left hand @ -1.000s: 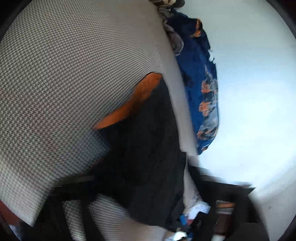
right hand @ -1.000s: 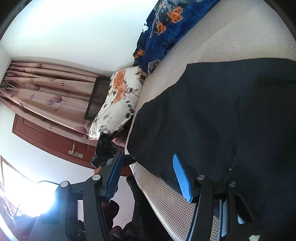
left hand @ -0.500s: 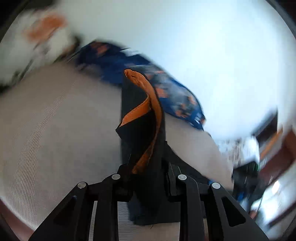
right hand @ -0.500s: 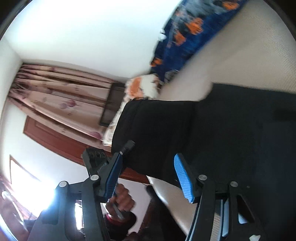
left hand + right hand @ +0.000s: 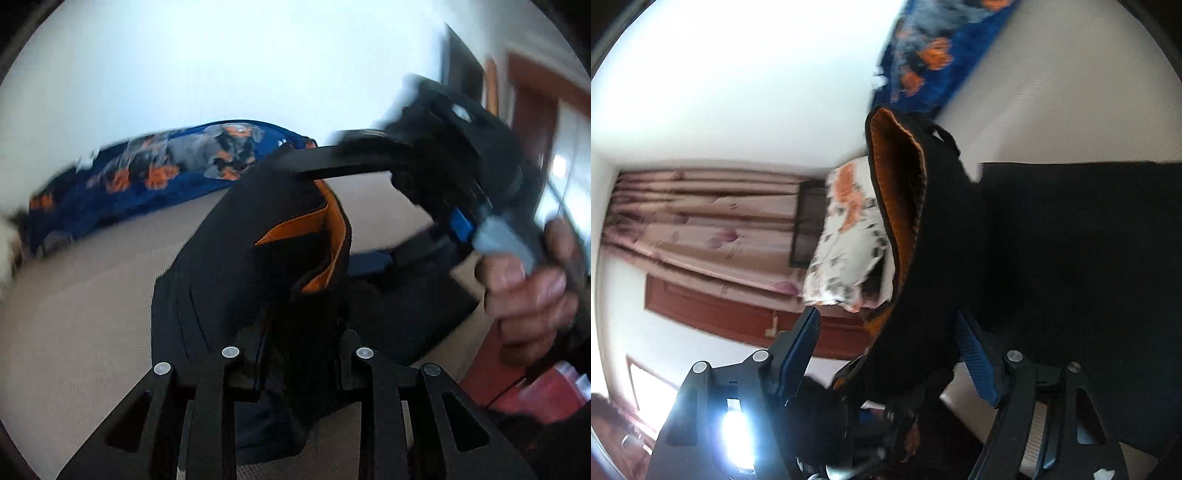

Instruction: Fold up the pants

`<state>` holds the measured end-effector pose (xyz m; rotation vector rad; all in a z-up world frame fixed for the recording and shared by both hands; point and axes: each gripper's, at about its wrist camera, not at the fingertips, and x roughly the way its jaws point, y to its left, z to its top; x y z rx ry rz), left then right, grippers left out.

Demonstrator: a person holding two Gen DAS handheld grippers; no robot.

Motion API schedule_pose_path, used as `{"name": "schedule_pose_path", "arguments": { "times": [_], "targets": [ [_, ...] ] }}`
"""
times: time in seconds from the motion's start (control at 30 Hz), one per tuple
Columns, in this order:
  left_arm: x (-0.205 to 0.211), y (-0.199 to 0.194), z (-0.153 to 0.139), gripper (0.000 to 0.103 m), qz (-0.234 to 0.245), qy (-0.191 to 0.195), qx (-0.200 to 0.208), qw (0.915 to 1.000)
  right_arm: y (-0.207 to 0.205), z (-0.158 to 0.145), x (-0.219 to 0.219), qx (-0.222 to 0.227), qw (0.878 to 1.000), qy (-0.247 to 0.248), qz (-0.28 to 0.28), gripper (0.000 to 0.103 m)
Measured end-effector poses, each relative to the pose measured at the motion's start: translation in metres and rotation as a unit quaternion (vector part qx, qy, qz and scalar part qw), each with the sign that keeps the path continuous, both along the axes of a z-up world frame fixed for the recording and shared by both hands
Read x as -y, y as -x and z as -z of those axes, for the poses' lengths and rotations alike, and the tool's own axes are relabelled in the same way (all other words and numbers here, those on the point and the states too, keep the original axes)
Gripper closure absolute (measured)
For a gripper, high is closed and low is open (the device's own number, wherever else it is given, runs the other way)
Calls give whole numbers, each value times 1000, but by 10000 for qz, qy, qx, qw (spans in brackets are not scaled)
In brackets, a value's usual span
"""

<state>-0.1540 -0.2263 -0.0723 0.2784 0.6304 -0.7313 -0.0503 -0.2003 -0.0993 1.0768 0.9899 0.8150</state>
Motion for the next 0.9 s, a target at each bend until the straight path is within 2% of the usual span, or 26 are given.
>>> {"name": "schedule_pose_path", "arguments": {
  "times": [0.03, 0.1, 0.13, 0.2, 0.27, 0.33, 0.37, 0.4, 0.47, 0.53, 0.63, 0.67, 0.73, 0.8, 0.9],
  "targets": [
    [5, 2, 5, 73, 101, -116, 67, 9999, 0, 7, 4, -98, 9999, -25, 67, 34],
    [11, 6, 11, 68, 270, -267, 154, 9992, -4, 20, 8, -394, 9990, 71, 186, 47],
    [14, 8, 11, 62, 331, -327, 202, 9987, -5, 26, 11, -524, 9984, 90, 215, 51],
    [13, 12, 11, 55, 541, -268, 175, 9980, -7, 40, 16, -755, 9968, -55, 265, 55],
    [10, 15, 10, 46, 524, -258, 252, 9980, -7, 44, 17, -805, 9962, 132, 314, 70],
    [4, 13, 6, 40, 481, -193, 207, 9984, -7, 46, 17, -786, 9961, 288, 272, 81],
    [-4, 9, 3, 37, 445, -37, 99, 9990, -7, 46, 16, -757, 9963, 320, 253, 84],
    [-9, 9, 0, 35, 416, 58, 25, 9991, -6, 44, 16, -688, 9965, 423, 236, 85],
    [-29, 0, -6, 23, 247, 428, -318, 9983, -6, 40, 16, -546, 9958, 697, 242, 88],
    [-52, -6, -14, 23, -31, 859, -528, 9949, -5, 40, 19, -478, 9952, 810, 259, 88],
    [-94, -24, -20, 22, -369, 1577, -908, 9826, -2, 39, 27, -399, 9945, 927, 293, 89],
    [-106, -30, -19, 21, -532, 1676, -968, 9797, -1, 38, 30, -381, 9942, 955, 319, 89],
    [-113, -41, -14, 21, -882, 1375, -939, 9821, 5, 33, 39, -322, 9934, 1036, 367, 89],
    [-109, -54, -2, 21, -973, 1052, -1145, 9830, 11, 28, 52, -266, 9927, 1087, 446, 89],
    [-97, -65, 16, 21, -916, 980, -1568, 9785, 24, 19, 75, -173, 9897, 1276, 631, 89]
  ]
}}
